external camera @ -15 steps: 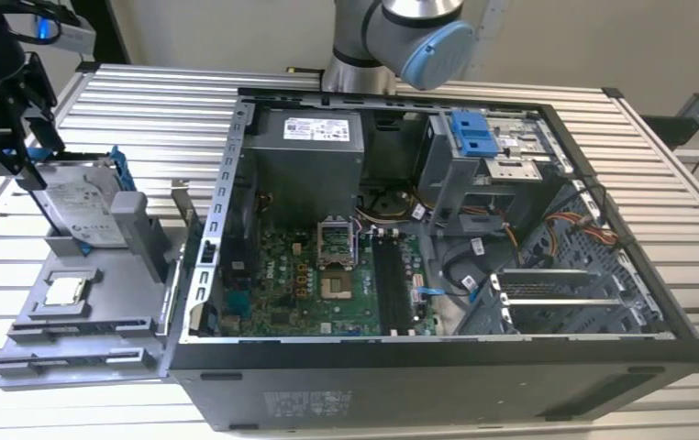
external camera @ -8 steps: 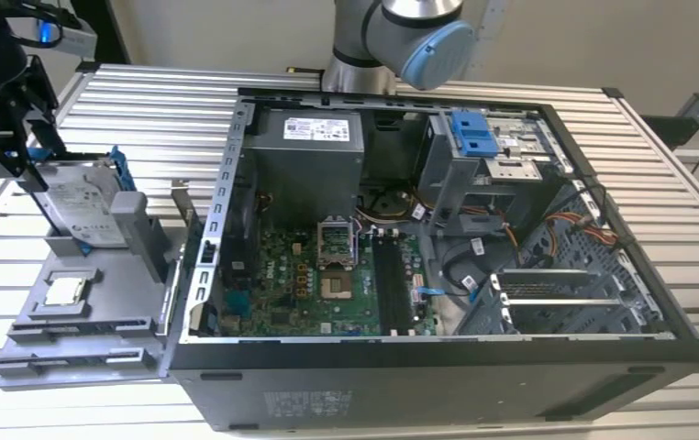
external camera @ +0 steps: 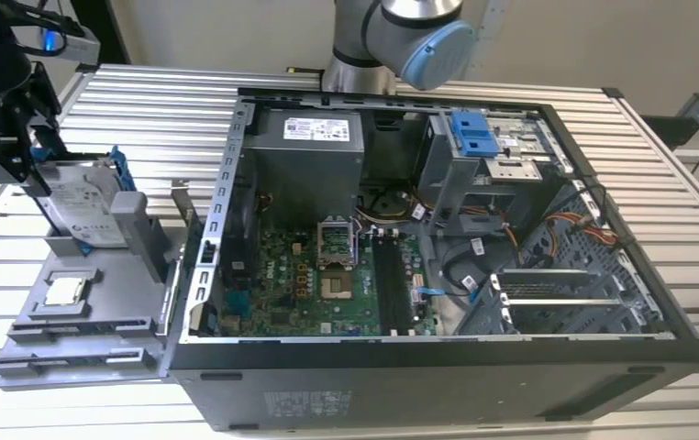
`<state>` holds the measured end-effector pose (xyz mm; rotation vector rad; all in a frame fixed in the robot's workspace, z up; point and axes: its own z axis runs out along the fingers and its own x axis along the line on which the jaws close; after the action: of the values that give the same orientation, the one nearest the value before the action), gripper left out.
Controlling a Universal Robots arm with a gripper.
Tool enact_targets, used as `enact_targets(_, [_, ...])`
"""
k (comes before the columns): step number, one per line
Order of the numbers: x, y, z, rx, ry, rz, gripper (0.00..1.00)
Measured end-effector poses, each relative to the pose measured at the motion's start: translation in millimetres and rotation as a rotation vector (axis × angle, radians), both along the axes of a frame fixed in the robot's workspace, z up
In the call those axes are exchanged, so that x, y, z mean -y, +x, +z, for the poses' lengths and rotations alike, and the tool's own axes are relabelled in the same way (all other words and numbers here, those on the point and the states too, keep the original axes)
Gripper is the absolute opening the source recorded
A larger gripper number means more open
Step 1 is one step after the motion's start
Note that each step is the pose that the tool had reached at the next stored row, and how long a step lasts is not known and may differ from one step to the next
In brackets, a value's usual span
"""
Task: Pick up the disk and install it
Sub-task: 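Pick up the disk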
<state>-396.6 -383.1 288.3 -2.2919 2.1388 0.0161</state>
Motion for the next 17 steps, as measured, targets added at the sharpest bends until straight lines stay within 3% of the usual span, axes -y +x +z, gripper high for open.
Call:
enact_targets(4, [-0.1,0.0,-3.8,0.0001,-0.0002,0.000,1.00])
enact_targets(6, [-0.1,-0.1,-3.9,-0.0002,-0.0004,0.000,1.00])
enact_targets(9, [-0.1,-1.7,-4.3,0.0041,-0.0002,0.000,1.00])
enact_targets(17, [-0.1,-1.8,-4.5,0.0043,-0.0004,-0.001,1.00])
